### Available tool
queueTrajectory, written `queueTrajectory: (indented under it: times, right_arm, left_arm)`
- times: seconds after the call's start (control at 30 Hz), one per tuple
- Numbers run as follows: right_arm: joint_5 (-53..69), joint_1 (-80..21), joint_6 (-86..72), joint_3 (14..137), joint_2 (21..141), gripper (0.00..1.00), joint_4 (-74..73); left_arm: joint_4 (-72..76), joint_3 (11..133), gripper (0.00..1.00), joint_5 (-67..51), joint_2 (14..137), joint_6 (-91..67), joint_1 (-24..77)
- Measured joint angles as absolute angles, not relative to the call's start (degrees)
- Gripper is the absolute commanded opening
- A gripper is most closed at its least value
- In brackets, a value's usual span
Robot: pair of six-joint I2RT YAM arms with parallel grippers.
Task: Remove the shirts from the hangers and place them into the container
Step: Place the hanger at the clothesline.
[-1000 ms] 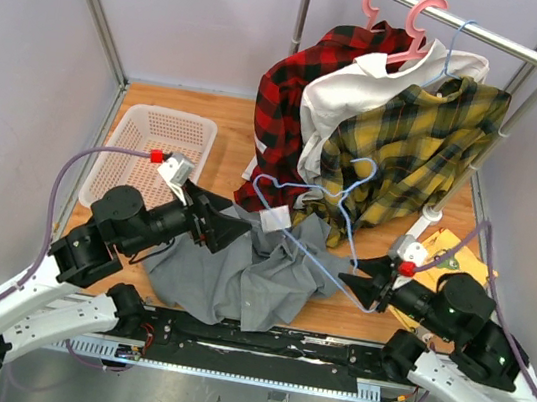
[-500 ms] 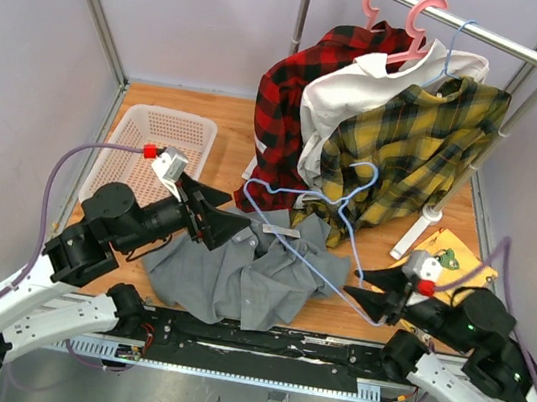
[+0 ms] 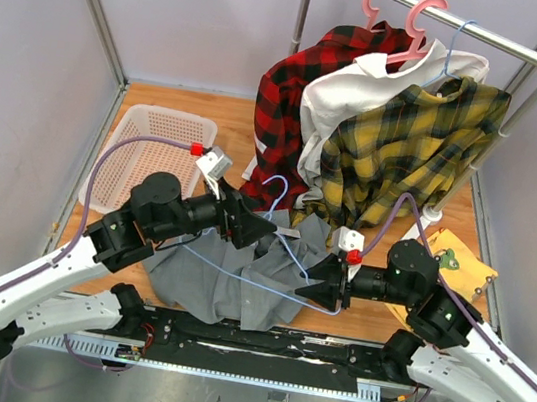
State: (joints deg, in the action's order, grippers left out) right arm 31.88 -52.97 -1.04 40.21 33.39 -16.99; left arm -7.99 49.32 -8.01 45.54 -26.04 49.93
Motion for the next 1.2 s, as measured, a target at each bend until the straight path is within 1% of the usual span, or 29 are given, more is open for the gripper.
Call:
queueTrajectory:
  times: [0.07, 0.13, 0.17, 0.23, 0.33, 0.37, 0.4, 0.43, 0.53, 0.83, 1.03, 1.2]
  right_arm:
    - [33.5, -53.0, -1.0, 40.2, 34.3, 0.01, -15.7]
    - [35.0, -53.0, -1.0, 40.2, 35.2, 0.01, -14.7]
    - [35.7, -53.0, -1.0, 40.1, 35.4, 0.01, -14.3]
    - [36.9, -53.0, -1.1, 39.7, 35.6, 0.01, -13.1]
    - [38.0, -53.0, -1.1, 39.4, 35.9, 0.01, -12.2]
    - [38.2, -53.0, -1.1, 39.4, 36.0, 0.01, -12.0]
    - [38.4, -53.0, -1.1, 39.4, 36.1, 0.01, -11.9]
    - [38.5, -53.0, -1.1, 39.3, 36.1, 0.01, -11.8]
    - [39.0, -53.0, -1.0, 39.1, 36.1, 0.01, -11.7]
    - [38.3, -53.0, -0.5, 38.9, 36.4, 0.01, -11.8]
    - [38.2, -53.0, -0.1, 38.9, 36.6, 0.01, -11.8]
    - [38.8, -53.0, -0.1, 38.9, 36.4, 0.01, -11.8]
  left_arm:
    - [-7.4, 48.8, 0.81, -8.1, 46.6, -26.0, 49.9]
    - [-7.4, 48.8, 0.76, -7.7, 47.9, -26.0, 49.9]
    - [-7.4, 48.8, 0.72, -7.3, 48.6, -25.9, 49.9]
    - [-7.4, 48.8, 0.60, -6.4, 49.7, -25.7, 49.9]
    - [-7.9, 48.8, 0.54, -5.1, 50.7, -25.4, 49.9]
    - [-8.2, 48.8, 0.49, -4.8, 50.9, -25.2, 49.9]
    - [-8.6, 48.8, 0.47, -4.5, 51.0, -25.1, 49.9]
    - [-9.2, 48.8, 0.46, -4.1, 51.0, -24.8, 49.9]
    - [-10.1, 48.7, 0.51, -2.7, 50.9, -24.6, 49.9]
    - [-13.9, 48.8, 0.55, 3.2, 48.4, -24.6, 49.9]
    - [-15.2, 48.8, 0.54, 4.6, 48.7, -24.5, 49.9]
    - [-15.1, 48.9, 0.50, 3.8, 51.7, -24.5, 49.9]
